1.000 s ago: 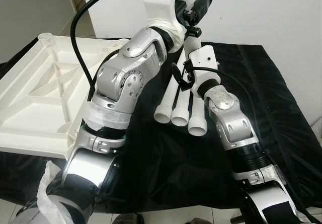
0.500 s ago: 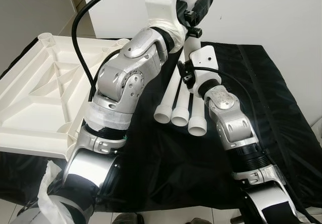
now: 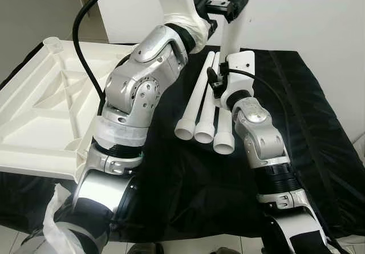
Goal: Building children table
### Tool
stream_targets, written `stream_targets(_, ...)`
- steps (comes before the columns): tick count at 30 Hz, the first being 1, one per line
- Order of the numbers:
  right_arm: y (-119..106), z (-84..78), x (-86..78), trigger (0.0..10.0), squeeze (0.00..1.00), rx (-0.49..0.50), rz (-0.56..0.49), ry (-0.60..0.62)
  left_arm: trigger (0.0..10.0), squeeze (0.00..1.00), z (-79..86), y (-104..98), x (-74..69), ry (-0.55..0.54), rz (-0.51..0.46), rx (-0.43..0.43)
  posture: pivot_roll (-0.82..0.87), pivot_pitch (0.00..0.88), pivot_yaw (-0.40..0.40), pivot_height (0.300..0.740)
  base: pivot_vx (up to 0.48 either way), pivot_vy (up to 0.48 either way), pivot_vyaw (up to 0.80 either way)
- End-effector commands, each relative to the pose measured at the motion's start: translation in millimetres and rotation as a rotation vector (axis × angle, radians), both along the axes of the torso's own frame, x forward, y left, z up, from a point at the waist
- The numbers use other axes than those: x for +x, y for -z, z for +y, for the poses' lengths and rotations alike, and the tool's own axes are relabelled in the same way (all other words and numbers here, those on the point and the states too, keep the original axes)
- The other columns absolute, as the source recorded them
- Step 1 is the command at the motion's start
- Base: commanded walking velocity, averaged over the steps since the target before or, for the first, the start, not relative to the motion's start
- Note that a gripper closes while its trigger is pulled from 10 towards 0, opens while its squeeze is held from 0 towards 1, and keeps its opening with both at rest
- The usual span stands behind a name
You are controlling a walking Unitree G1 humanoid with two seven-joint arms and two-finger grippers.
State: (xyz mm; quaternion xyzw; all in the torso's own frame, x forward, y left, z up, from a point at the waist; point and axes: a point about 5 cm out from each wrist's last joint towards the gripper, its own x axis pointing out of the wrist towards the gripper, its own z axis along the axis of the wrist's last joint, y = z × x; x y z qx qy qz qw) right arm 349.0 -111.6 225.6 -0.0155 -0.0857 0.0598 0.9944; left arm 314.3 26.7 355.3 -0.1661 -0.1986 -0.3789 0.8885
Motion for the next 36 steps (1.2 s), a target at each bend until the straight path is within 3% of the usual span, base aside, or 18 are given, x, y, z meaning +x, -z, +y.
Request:
stream_targets(1, -1.3, -9.0, -0.6, 10.0, 0.0, 0.047, -0.012, 0.045, 10.0, 0.0, 5.5, 2.8, 1.0, 0.007, 0.008, -0.014, -0.01, 0.015, 0.06, 0.74, 0.0, 0.0, 0.0)
stream_targets(7, 0.0, -24.2, -7.9, 10.0, 0.0, 0.085, -0.058, 0.101, 10.0, 0.0, 16.2, 21.9, 5.9, -0.023, 0.054, -0.003, -0.01, 0.019, 0.057, 0.74, 0.0, 0.0, 0.0)
stream_targets(10, 4.3, -31.8, -21.0, 10.0, 0.0, 0.073, -0.12, 0.101, 10.0, 0.0, 25.6, 44.7, 5.0, -0.075, 0.043, 0.063, -0.02, 0.023, 0.062, 0.74, 0.0, 0.0, 0.0)
stream_targets(14, 7.0, -35.0, -31.4, 10.0, 0.0, 0.057, -0.169, 0.106, 10.0, 0.0, 36.9, 69.1, 7.6, -0.144, 0.099, 0.119, -0.03, 0.028, 0.065, 0.74, 0.0, 0.0, 0.0)
stream_targets(17, 7.9, -36.2, -33.6, 10.0, 0.0, 0.063, -0.173, 0.11, 10.0, 0.0, 39.9, 73.6, 7.6, -0.157, 0.106, 0.121, -0.03, 0.029, 0.067, 0.74, 0.0, 0.0, 0.0)
stream_targets(22, 12.0, -43.6, -40.9, 10.0, 0.0, 0.045, -0.177, 0.131, 10.0, 0.0, 54.0, 100.3, 8.6, -0.232, 0.167, 0.167, -0.03, 0.034, 0.067, 0.74, 0.0, 0.0, 0.0)
stream_targets(30, 10.9, -47.9, -45.6, 10.0, 0.0, 0.014, -0.202, 0.116, 10.0, 0.0, 60.7, 111.8, 6.7, -0.255, 0.181, 0.192, -0.03, 0.034, 0.072, 0.74, 0.0, 0.0, 0.0)
stream_targets(36, 12.0, -49.0, -47.3, 10.0, 0.0, 0.0, -0.209, 0.12, 10.0, 0.0, 68.4, 115.5, 7.4, -0.292, 0.188, 0.209, -0.02, 0.029, 0.074, 0.74, -0.122, 0.351, 0.0)
